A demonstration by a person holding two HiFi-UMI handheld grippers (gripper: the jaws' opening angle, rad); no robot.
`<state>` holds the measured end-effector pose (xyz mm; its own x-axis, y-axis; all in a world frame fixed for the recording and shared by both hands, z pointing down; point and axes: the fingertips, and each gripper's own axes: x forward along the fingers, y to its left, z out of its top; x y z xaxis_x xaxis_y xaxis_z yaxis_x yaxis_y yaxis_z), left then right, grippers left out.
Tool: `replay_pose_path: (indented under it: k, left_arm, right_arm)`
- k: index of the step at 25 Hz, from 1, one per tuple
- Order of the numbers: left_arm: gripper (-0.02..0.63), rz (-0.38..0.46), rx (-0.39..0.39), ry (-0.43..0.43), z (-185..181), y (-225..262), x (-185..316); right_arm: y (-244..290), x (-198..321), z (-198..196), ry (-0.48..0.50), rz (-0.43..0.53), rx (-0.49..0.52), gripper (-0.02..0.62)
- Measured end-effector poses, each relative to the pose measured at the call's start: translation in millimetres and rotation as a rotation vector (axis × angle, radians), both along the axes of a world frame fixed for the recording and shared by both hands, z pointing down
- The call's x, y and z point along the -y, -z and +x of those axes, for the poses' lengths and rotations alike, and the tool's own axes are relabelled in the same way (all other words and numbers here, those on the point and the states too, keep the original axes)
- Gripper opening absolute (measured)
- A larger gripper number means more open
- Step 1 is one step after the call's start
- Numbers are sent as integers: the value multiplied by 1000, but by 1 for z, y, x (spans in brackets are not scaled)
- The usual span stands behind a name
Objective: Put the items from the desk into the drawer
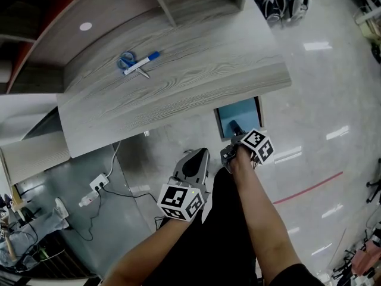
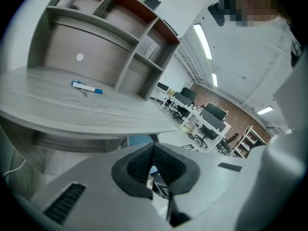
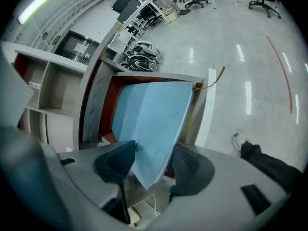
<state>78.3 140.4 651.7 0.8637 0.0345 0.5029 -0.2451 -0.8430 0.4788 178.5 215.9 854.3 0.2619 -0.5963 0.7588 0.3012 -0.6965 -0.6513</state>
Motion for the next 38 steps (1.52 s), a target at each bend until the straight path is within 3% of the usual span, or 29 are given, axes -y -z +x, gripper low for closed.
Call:
replay_pose_path:
  k: [3,16,24,32,38]
  left_arm:
    - [14,2,5,14,-6,0,0]
    - [14,-26,-2,124,-15,7,-8]
    - [14,-23,-27,132,-12,15,-12]
    - [15,-7,-52,113,-15,31,-13]
    - [14,8,-56,139,-41,46,2]
  right_arm:
    - [-2,3,6,3,22,10,232]
    - [-14,-3,18,94,-145,123,285]
    - [7,-17,4,108,-99,85,290]
    - [68,-5,-17,262,16,-56,290]
    - [131,12,-31,372,122,-175,288]
